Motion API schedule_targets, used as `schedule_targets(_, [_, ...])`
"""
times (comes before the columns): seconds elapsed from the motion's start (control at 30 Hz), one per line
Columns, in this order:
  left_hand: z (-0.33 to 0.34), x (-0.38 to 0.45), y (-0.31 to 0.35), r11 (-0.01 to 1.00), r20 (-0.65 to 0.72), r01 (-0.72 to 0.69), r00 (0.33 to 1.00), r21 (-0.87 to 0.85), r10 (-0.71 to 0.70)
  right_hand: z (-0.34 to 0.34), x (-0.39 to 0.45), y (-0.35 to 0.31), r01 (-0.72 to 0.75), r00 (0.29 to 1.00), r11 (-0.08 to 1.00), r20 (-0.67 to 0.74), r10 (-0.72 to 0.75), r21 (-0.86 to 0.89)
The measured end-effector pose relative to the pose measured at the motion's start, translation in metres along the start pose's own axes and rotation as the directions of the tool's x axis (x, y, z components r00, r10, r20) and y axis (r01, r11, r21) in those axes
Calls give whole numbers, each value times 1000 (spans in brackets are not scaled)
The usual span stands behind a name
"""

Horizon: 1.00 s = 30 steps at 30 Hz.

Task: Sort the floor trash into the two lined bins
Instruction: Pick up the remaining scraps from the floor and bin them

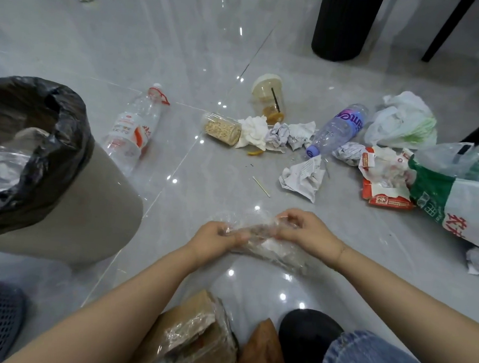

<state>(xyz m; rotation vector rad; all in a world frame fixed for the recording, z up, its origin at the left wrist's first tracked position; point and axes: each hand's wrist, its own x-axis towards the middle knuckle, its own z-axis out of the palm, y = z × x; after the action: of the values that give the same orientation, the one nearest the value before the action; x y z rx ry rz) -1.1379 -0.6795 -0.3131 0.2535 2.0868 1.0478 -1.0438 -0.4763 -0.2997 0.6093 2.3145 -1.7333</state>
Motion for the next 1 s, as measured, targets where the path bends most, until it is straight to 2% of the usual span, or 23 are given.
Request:
schedule_targets(0.03, [1,2,4,997,18,73,997,-29,-73,0,-3,0,57,992,996,-108,-65,-73])
schedule_targets(0.07, [2,5,8,990,38,134,990,-35,-133,-1,-7,-1,149,961,964,-199,-194,-222])
schedule_targets(0.1, [3,6,13,982,47,184,982,-50,-182,-1,-13,-3,253,896,874,-240,-373,-415])
schedule_targets(0.17, [5,11,20,964,41,242,970,-110,-239,-3,-24,-3,404,728,569,-125,-674,-717])
schedule_targets(0.2, [5,13,22,953,46,264,965,-151,-260,-2,-27,0,434,694,437,-18,-720,-788])
schedule_targets(0.23, [5,15,24,941,52,283,959,-186,-278,-1,-27,5,433,705,337,80,-705,-836])
schedule_targets(0.3, [3,18,24,934,58,313,950,-172,-308,2,-23,18,375,819,236,201,-538,-897])
schedule_targets(0.33, [4,20,24,934,53,317,948,-163,-313,0,-18,24,343,868,236,211,-449,-909])
schedule_targets(0.4, [5,21,25,957,-33,267,962,-115,-273,-2,-9,30,299,935,362,196,-295,-883])
schedule_targets(0.43, [4,18,27,976,-110,218,970,6,-216,-2,-5,30,294,946,426,195,-260,-856])
schedule_targets(0.47, [5,16,29,966,-181,169,974,196,-134,-2,-1,31,293,948,466,188,-258,-835])
schedule_targets(0.5, [5,12,29,892,-241,122,970,436,-15,-2,1,31,291,948,496,179,-262,-818])
schedule_targets(0.53, [6,6,30,748,-259,58,953,661,155,-2,2,30,283,952,524,170,-254,-803])
schedule_targets(0.57, [6,1,31,594,-202,-30,926,804,320,-2,3,29,271,958,551,162,-239,-790])
schedule_targets(0.6, [5,-4,32,470,-89,-141,897,871,433,-2,3,28,255,963,585,148,-225,-770])
schedule_targets(0.63, [4,-8,33,392,51,-248,891,886,451,-3,4,28,244,966,625,126,-228,-742])
schedule_targets(0.67, [6,-9,32,363,171,-321,905,875,389,-4,5,30,237,966,655,102,-238,-718])
schedule_targets(0.73, [8,-7,25,339,284,-337,938,878,198,-4,7,32,236,965,691,79,-252,-683])
schedule_targets(0.8, [8,0,17,312,264,-315,944,896,195,-2,5,35,229,963,734,37,-268,-640])
schedule_targets(0.9, [10,6,25,313,195,-303,923,900,332,1,-6,37,223,956,851,-66,-287,-475])
schedule_targets(0.97, [10,5,37,310,170,-321,888,895,427,0,-17,32,221,937,921,-190,-292,-322])
schedule_targets(1.0, [8,3,44,353,154,-335,878,874,453,-1,-22,26,234,918,945,-268,-293,-228])
